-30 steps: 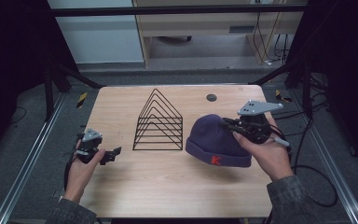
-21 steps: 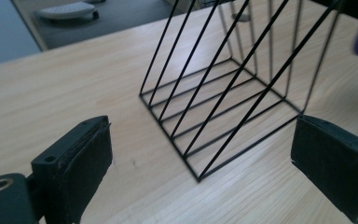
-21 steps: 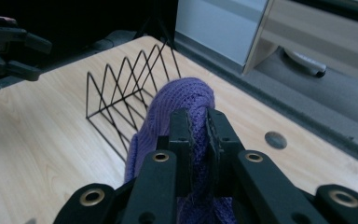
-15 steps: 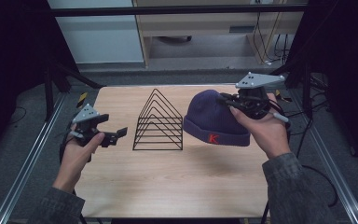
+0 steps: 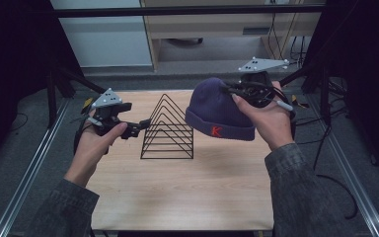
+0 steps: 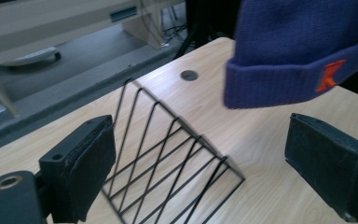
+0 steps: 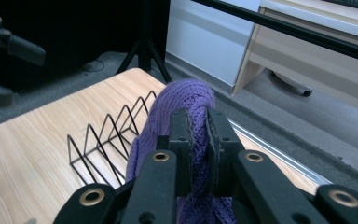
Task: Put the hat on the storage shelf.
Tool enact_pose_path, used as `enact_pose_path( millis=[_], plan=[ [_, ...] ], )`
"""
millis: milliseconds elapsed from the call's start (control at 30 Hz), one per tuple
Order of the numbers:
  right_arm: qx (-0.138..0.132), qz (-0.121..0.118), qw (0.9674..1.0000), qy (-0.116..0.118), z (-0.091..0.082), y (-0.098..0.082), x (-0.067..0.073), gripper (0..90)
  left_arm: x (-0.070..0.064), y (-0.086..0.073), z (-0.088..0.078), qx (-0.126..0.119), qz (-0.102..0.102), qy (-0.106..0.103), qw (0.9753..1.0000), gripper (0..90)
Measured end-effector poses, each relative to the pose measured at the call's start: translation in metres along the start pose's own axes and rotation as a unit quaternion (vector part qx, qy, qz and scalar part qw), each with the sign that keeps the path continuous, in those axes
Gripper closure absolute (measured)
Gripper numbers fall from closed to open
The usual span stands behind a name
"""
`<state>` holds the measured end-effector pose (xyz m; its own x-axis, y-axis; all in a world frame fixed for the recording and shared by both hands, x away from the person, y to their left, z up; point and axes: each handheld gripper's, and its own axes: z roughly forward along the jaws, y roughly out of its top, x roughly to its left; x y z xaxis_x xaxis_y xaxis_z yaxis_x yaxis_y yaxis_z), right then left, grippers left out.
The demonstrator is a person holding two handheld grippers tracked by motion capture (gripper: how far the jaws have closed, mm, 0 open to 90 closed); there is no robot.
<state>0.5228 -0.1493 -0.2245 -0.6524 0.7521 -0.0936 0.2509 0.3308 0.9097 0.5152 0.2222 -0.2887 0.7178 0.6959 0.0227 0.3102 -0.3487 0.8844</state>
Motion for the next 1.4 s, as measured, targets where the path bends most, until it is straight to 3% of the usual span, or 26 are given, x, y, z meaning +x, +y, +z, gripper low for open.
enact_pose_path(
  millis=[100,233,467,833,967,1000,1033,1067,1167,1233,1300,1400],
  plan=[
    [-0.003,0.002,1.0000,0.002,0.003,0.005,0.001,82.1,-0.007,0.008,0.004,0.005,0.019,-0.005,0.9998,7.9],
    [-0.005,0.001,1.0000,0.005,0.006,0.015,0.003,82.1,-0.008,0.013,0.009,0.006,0.022,-0.022,0.9995,8.6],
    [-0.015,-0.007,0.9997,0.019,0.017,0.037,0.013,82.1,0.000,0.016,0.022,0.013,0.028,-0.032,0.9990,10.8],
    [-0.027,-0.029,0.9980,0.049,0.037,0.066,0.037,82.0,0.015,0.016,0.033,0.012,0.020,-0.035,0.9991,13.2],
    [-0.032,-0.034,0.9972,0.058,0.040,0.072,0.044,82.0,0.019,0.012,0.036,0.011,0.007,-0.043,0.9990,15.0],
    [-0.032,-0.035,0.9970,0.060,0.040,0.072,0.046,82.0,0.019,0.012,0.036,0.015,0.014,-0.045,0.9988,17.2],
    [-0.032,-0.037,0.9969,0.062,0.041,0.072,0.047,82.0,0.019,0.011,0.036,0.014,0.019,-0.039,0.9989,25.6],
    [-0.031,-0.038,0.9968,0.064,0.042,0.072,0.048,82.0,0.021,0.009,0.036,0.013,0.015,-0.038,0.9991,34.3],
    [-0.028,-0.037,0.9968,0.066,0.044,0.072,0.048,82.0,0.024,0.005,0.039,0.004,-0.015,-0.055,0.9984,42.7],
    [-0.028,-0.036,0.9967,0.068,0.045,0.071,0.048,82.0,0.025,0.004,0.041,0.007,-0.015,-0.057,0.9982,48.9],
    [-0.027,-0.037,0.9965,0.069,0.045,0.071,0.048,82.0,0.023,0.004,0.044,0.008,-0.014,-0.065,0.9978,48.0],
    [-0.029,-0.037,0.9964,0.071,0.044,0.071,0.048,82.0,0.020,0.004,0.046,0.006,-0.013,-0.070,0.9974,38.2]
  ],
)
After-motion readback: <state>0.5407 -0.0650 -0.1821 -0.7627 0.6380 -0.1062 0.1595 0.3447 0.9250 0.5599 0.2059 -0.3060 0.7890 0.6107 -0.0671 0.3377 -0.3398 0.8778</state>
